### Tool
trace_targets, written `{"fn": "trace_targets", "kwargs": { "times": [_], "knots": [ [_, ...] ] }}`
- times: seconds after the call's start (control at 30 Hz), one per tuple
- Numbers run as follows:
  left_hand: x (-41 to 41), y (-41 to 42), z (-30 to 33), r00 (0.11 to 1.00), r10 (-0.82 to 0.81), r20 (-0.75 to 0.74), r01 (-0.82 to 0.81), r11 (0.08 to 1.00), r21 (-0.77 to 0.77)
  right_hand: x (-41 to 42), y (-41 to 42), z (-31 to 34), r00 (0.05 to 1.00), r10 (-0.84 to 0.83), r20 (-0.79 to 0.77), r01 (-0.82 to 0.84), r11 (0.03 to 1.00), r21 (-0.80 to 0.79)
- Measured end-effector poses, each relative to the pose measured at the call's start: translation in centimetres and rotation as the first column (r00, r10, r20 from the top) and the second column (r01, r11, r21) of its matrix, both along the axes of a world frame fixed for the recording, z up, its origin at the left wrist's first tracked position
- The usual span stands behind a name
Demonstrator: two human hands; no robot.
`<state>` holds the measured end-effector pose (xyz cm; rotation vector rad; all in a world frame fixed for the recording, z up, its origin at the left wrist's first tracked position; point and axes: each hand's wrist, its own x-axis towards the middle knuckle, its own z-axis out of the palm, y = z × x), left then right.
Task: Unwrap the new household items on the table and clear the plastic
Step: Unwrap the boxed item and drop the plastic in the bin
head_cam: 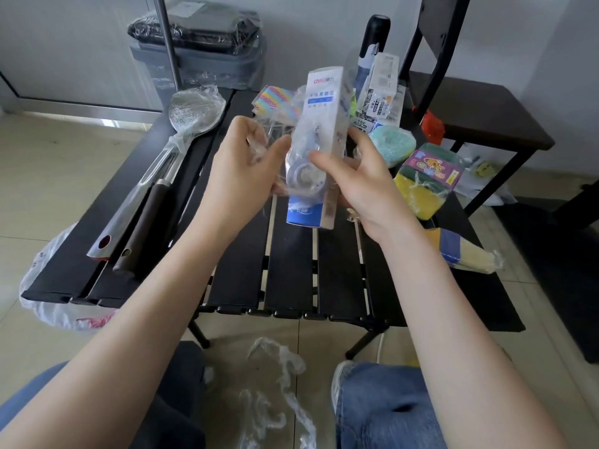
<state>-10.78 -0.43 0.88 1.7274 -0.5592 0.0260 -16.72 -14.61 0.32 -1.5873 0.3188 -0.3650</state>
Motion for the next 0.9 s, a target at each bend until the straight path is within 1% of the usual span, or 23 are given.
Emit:
{"fn": "trace_targets", "kwargs": {
  "times": [0.03, 0.1, 0.13, 0.17, 0.2, 0.23, 0.3, 0.33, 0.37, 0.43, 0.47, 0.53, 0.6, 0.63, 0.7, 0.77, 0.87, 0.9],
  "knots": [
    [0.1, 0.1, 0.3, 0.998, -0.025, -0.057, 0.024, 0.999, -0.03, 0.0, -0.4, 0.0, 1.0, -0.018, -0.01, 0.018, 1.0, 0.011],
    [0.8, 0.6, 0.9, 0.974, -0.063, -0.217, 0.032, 0.989, -0.142, -0.1, -1.0, 0.2, 0.997, -0.067, -0.035, 0.068, 0.996, 0.049],
    [1.4, 1.1, 1.1, 0.954, -0.072, -0.291, 0.014, 0.98, -0.199, -0.3, -1.5, 0.5, 0.994, -0.096, -0.043, 0.1, 0.99, 0.102],
    [1.8, 1.6, 1.5, 0.939, -0.073, -0.335, -0.007, 0.973, -0.231, -0.5, -2.0, 0.8, 0.992, -0.118, -0.047, 0.124, 0.978, 0.169],
    [2.1, 2.0, 1.5, 0.94, -0.062, -0.335, -0.018, 0.973, -0.229, -0.7, -2.5, 1.1, 0.991, -0.121, -0.054, 0.13, 0.967, 0.221],
    [2.2, 2.3, 1.4, 0.955, -0.031, -0.294, -0.025, 0.982, -0.185, -0.9, -3.0, 1.5, 0.993, -0.1, -0.067, 0.114, 0.961, 0.253],
    [2.0, 2.3, 0.8, 0.988, 0.058, -0.144, -0.066, 0.997, -0.049, -1.3, -3.5, 1.8, 0.996, -0.043, -0.081, 0.064, 0.955, 0.288],
    [1.9, 2.2, 0.4, 0.992, 0.091, -0.083, -0.091, 0.996, -0.007, -1.5, -3.5, 1.8, 0.996, -0.024, -0.086, 0.05, 0.949, 0.31],
    [1.7, 1.9, 0.2, 0.994, 0.1, -0.053, -0.1, 0.995, 0.002, -1.6, -3.4, 1.6, 0.996, -0.012, -0.087, 0.042, 0.936, 0.35],
    [1.7, 1.5, -0.1, 0.993, 0.107, -0.051, -0.108, 0.994, -0.028, -1.8, -3.1, 1.3, 0.997, 0.02, -0.077, 0.015, 0.902, 0.431],
    [1.8, 1.4, -0.2, 0.992, 0.103, -0.078, -0.107, 0.993, -0.045, -1.7, -2.9, 1.1, 0.997, 0.035, -0.073, 0.003, 0.887, 0.461],
    [2.1, 1.3, -0.3, 0.981, 0.031, -0.191, -0.054, 0.992, -0.115, -1.4, -2.5, 0.7, 0.997, 0.049, -0.059, -0.011, 0.858, 0.514],
    [2.0, 1.0, -0.6, 0.938, -0.113, -0.327, 0.015, 0.958, -0.286, -1.1, -2.0, 0.4, 0.998, 0.049, -0.035, -0.022, 0.835, 0.551],
    [1.8, 0.8, -0.6, 0.911, -0.168, -0.377, 0.024, 0.933, -0.358, -1.0, -1.7, 0.3, 0.998, 0.054, -0.023, -0.032, 0.819, 0.574],
    [1.4, 0.3, -0.4, 0.872, -0.184, -0.453, -0.013, 0.917, -0.398, -0.8, -1.1, 0.1, 0.998, 0.069, 0.001, -0.054, 0.769, 0.637],
    [1.4, -0.1, -0.5, 0.849, -0.173, -0.499, -0.018, 0.935, -0.354, -0.7, -0.6, 0.0, 0.996, 0.083, 0.023, -0.075, 0.71, 0.7],
    [1.2, 0.1, -0.6, 0.856, -0.211, -0.472, 0.142, 0.974, -0.178, -0.5, -0.1, -0.2, 0.99, 0.125, 0.062, -0.128, 0.645, 0.754],
    [1.1, 0.1, -0.8, 0.862, -0.239, -0.448, 0.202, 0.971, -0.129, -0.4, 0.1, -0.4, 0.991, 0.127, 0.051, -0.122, 0.645, 0.755]
  ]
}}
